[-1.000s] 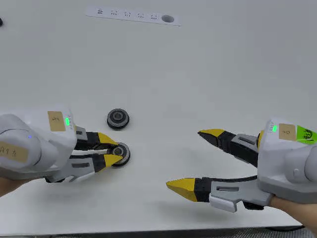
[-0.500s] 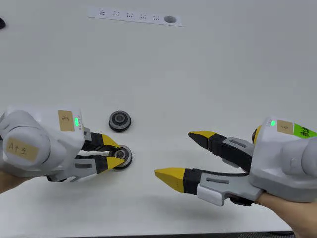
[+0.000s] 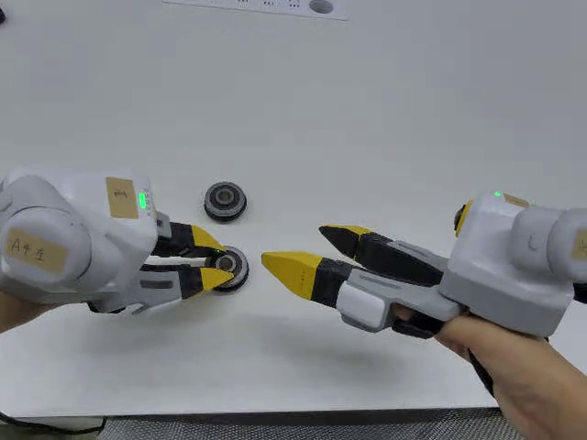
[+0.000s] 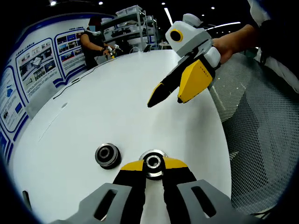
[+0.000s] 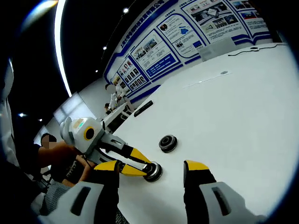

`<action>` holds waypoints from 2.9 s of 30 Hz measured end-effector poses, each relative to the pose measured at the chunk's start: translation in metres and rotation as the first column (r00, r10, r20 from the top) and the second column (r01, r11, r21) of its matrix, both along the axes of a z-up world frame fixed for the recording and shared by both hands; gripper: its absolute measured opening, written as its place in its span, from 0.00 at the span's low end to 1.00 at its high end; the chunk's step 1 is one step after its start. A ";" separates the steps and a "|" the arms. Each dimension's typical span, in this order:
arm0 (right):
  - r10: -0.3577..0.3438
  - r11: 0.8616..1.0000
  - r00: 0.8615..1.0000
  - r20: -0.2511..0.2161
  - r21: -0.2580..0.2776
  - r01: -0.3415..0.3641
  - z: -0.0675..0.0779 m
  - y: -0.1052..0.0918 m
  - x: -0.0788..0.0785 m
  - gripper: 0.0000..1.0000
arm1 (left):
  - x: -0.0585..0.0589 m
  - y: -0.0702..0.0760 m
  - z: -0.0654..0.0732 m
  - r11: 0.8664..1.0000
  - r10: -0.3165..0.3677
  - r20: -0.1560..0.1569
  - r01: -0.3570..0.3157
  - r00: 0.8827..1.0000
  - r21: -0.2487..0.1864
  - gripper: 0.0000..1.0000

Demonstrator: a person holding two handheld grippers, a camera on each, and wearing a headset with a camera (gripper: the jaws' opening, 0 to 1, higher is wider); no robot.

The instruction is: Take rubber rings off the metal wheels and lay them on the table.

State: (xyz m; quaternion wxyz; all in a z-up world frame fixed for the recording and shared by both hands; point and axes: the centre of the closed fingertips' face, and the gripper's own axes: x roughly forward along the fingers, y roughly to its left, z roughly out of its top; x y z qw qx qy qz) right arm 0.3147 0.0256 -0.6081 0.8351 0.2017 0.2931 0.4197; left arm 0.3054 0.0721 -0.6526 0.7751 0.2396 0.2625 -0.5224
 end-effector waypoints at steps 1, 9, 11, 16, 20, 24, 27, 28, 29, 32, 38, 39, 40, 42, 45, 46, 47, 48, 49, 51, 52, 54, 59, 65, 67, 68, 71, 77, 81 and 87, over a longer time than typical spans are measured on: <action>-0.003 1.000 1.000 -0.014 0.008 0.003 -0.001 0.002 0.000 0.56 | 0.000 0.000 0.000 1.000 0.000 0.000 0.000 1.000 0.000 0.13; -0.019 0.996 0.986 -0.163 0.081 0.032 -0.009 0.019 -0.003 0.53 | 0.000 0.000 0.000 1.000 -0.010 0.000 0.010 1.000 -0.009 0.13; -0.027 0.994 0.981 -0.193 0.097 0.046 -0.012 0.021 -0.001 0.53 | 0.000 0.000 0.000 1.000 -0.010 0.000 0.010 1.000 -0.011 0.13; -0.020 0.996 0.972 -0.236 0.084 0.041 -0.021 0.026 -0.002 0.49 | 0.000 0.000 0.000 1.000 -0.009 0.002 0.009 1.000 -0.017 0.13; -0.003 0.997 0.967 -0.255 0.075 0.023 -0.027 0.031 -0.006 0.48 | -0.001 0.000 0.000 1.000 -0.013 0.000 0.013 1.000 -0.026 0.13; 0.004 0.995 0.957 -0.290 0.094 0.025 -0.029 0.036 -0.008 0.45 | -0.001 -0.001 -0.001 0.999 -0.017 -0.003 0.017 1.000 -0.032 0.13; 0.009 0.995 0.952 -0.305 0.094 0.021 -0.033 0.039 -0.008 0.45 | -0.001 -0.001 -0.001 0.999 -0.018 -0.001 0.018 1.000 -0.029 0.13; 0.018 0.995 0.951 -0.307 0.099 0.013 -0.033 0.041 -0.008 0.45 | -0.001 -0.001 0.000 0.999 -0.018 -0.001 0.018 1.000 -0.029 0.13; 0.029 0.994 0.950 -0.312 0.108 0.005 -0.033 0.042 -0.009 0.45 | -0.001 -0.002 0.000 0.999 -0.018 -0.001 0.018 1.000 -0.029 0.13; 0.032 0.993 0.944 -0.329 0.116 0.007 -0.033 0.045 -0.010 0.45 | -0.001 -0.002 0.000 0.999 -0.015 -0.001 0.015 1.000 -0.029 0.13; 0.033 0.992 0.934 -0.356 0.123 0.012 -0.035 0.047 -0.012 0.45 | -0.001 -0.002 0.000 0.999 -0.015 -0.001 0.015 1.000 -0.032 0.13; 0.035 0.992 0.934 -0.356 0.125 0.010 -0.035 0.047 -0.012 0.45 | -0.001 -0.002 0.000 0.999 -0.015 -0.001 0.015 1.000 -0.032 0.13; 0.037 0.992 0.932 -0.361 0.127 0.010 -0.035 0.048 -0.013 0.44 | -0.001 -0.002 0.000 0.999 -0.016 -0.002 0.015 1.000 -0.031 0.13; 0.036 0.991 0.932 -0.361 0.131 0.012 -0.035 0.048 -0.013 0.44 | -0.001 -0.002 0.000 0.999 -0.015 -0.004 0.015 1.000 -0.029 0.13; 0.038 0.989 0.927 -0.372 0.147 0.018 -0.033 0.048 -0.014 0.43 | -0.001 -0.002 0.000 1.000 -0.016 -0.006 0.016 1.000 -0.027 0.13; 0.038 0.989 0.928 -0.371 0.146 0.018 -0.033 0.048 -0.014 0.43 | -0.001 -0.002 0.000 1.000 -0.016 -0.006 0.016 1.000 -0.026 0.13; 0.041 0.990 0.928 -0.370 0.143 0.013 -0.033 0.048 -0.015 0.43 | -0.001 -0.002 0.000 1.000 -0.016 -0.008 0.016 1.000 -0.024 0.13; 0.041 0.990 0.929 -0.367 0.141 0.012 -0.033 0.048 -0.015 0.42 | -0.001 -0.002 0.000 1.000 -0.017 -0.008 0.017 1.000 -0.023 0.13; 0.040 0.990 0.928 -0.371 0.140 0.014 -0.034 0.047 -0.015 0.42 | -0.001 -0.002 0.000 1.000 -0.018 -0.008 0.018 1.000 -0.021 0.13; 0.042 0.992 0.928 -0.371 0.129 0.007 -0.036 0.046 -0.014 0.41 | -0.001 -0.002 0.000 1.000 -0.019 -0.008 0.019 1.000 -0.018 0.13; 0.042 0.992 0.927 -0.372 0.126 0.006 -0.036 0.046 -0.014 0.41 | -0.001 -0.002 0.000 1.000 -0.019 -0.009 0.019 1.000 -0.016 0.13; 0.050 0.992 0.926 -0.374 0.123 -0.004 -0.035 0.047 -0.016 0.41 | -0.001 -0.002 0.000 1.000 -0.020 -0.010 0.020 1.000 -0.014 0.13; 0.049 0.992 0.920 -0.388 0.126 0.001 -0.034 0.047 -0.017 0.42 | -0.001 -0.003 0.000 1.000 -0.023 -0.010 0.023 1.000 -0.006 0.13; 0.054 0.990 0.916 -0.397 0.142 0.004 -0.033 0.047 -0.021 0.41 | -0.001 -0.002 0.000 1.000 -0.025 -0.013 0.025 1.000 -0.002 0.13; 0.044 0.988 0.913 -0.406 0.154 0.021 -0.033 0.046 -0.020 0.41 | -0.001 -0.002 0.000 1.000 -0.024 -0.014 0.024 1.000 -0.001 0.13; 0.043 0.988 0.912 -0.407 0.155 0.022 -0.033 0.046 -0.020 0.41 | -0.001 -0.002 0.000 1.000 -0.025 -0.013 0.025 1.000 0.000 0.13; 0.040 0.987 0.913 -0.406 0.156 0.026 -0.035 0.044 -0.019 0.40 | -0.001 -0.002 0.000 1.000 -0.024 -0.014 0.024 1.000 -0.001 0.13; 0.036 0.988 0.917 -0.398 0.150 0.026 -0.035 0.043 -0.018 0.38 | -0.001 -0.002 0.000 1.000 -0.022 -0.014 0.022 1.000 -0.004 0.13; 0.033 0.988 0.919 -0.393 0.154 0.030 -0.036 0.044 -0.017 0.38 | -0.001 -0.002 0.000 1.000 -0.018 -0.012 0.018 1.000 -0.006 0.13; 0.022 0.974 0.899 -0.437 0.211 0.079 -0.039 0.042 -0.013 0.35 | 0.000 -0.001 0.000 1.000 -0.011 -0.012 0.011 1.000 -0.010 0.13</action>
